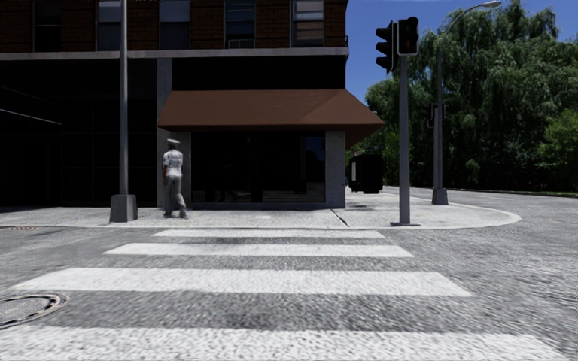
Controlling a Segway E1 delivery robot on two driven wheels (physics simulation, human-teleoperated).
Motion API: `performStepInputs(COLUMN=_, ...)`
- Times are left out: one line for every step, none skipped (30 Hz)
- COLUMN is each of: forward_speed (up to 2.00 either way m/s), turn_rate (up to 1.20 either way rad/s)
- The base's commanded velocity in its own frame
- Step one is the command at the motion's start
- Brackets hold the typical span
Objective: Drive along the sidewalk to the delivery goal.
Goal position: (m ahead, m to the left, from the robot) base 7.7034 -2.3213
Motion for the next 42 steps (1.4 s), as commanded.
performStepInputs(forward_speed=1.65, turn_rate=0.0)
performStepInputs(forward_speed=1.65, turn_rate=0.0)
performStepInputs(forward_speed=1.72, turn_rate=0.0)
performStepInputs(forward_speed=1.75, turn_rate=0.0)
performStepInputs(forward_speed=1.84, turn_rate=0.0)
performStepInputs(forward_speed=1.84, turn_rate=0.0)
performStepInputs(forward_speed=2.0, turn_rate=0.0)
performStepInputs(forward_speed=2.0, turn_rate=0.0)
performStepInputs(forward_speed=2.0, turn_rate=0.0)
performStepInputs(forward_speed=2.0, turn_rate=0.0)
performStepInputs(forward_speed=2.0, turn_rate=0.0)
performStepInputs(forward_speed=2.0, turn_rate=0.0)
performStepInputs(forward_speed=2.0, turn_rate=0.0)
performStepInputs(forward_speed=2.0, turn_rate=0.0)
performStepInputs(forward_speed=2.0, turn_rate=0.0)
performStepInputs(forward_speed=2.0, turn_rate=0.0)
performStepInputs(forward_speed=2.0, turn_rate=0.0)
performStepInputs(forward_speed=2.0, turn_rate=0.0)
performStepInputs(forward_speed=2.0, turn_rate=0.0)
performStepInputs(forward_speed=2.0, turn_rate=-0.05)
performStepInputs(forward_speed=1.95, turn_rate=-0.19)
performStepInputs(forward_speed=1.85, turn_rate=-0.25)
performStepInputs(forward_speed=1.85, turn_rate=-0.25)
performStepInputs(forward_speed=1.75, turn_rate=-0.28)
performStepInputs(forward_speed=1.54, turn_rate=-0.29)
performStepInputs(forward_speed=1.47, turn_rate=-0.29)
performStepInputs(forward_speed=1.47, turn_rate=-0.29)
performStepInputs(forward_speed=1.45, turn_rate=-0.29)
performStepInputs(forward_speed=1.44, turn_rate=-0.29)
performStepInputs(forward_speed=1.44, turn_rate=-0.29)
performStepInputs(forward_speed=1.44, turn_rate=-0.29)
performStepInputs(forward_speed=1.44, turn_rate=-0.29)
performStepInputs(forward_speed=1.44, turn_rate=-0.29)
performStepInputs(forward_speed=1.44, turn_rate=-0.29)
performStepInputs(forward_speed=1.44, turn_rate=-0.29)
performStepInputs(forward_speed=1.44, turn_rate=-0.29)
performStepInputs(forward_speed=1.44, turn_rate=-0.29)
performStepInputs(forward_speed=1.44, turn_rate=-0.29)
performStepInputs(forward_speed=1.44, turn_rate=-0.29)
performStepInputs(forward_speed=1.44, turn_rate=-0.29)
performStepInputs(forward_speed=1.44, turn_rate=-0.29)
performStepInputs(forward_speed=1.44, turn_rate=-0.29)
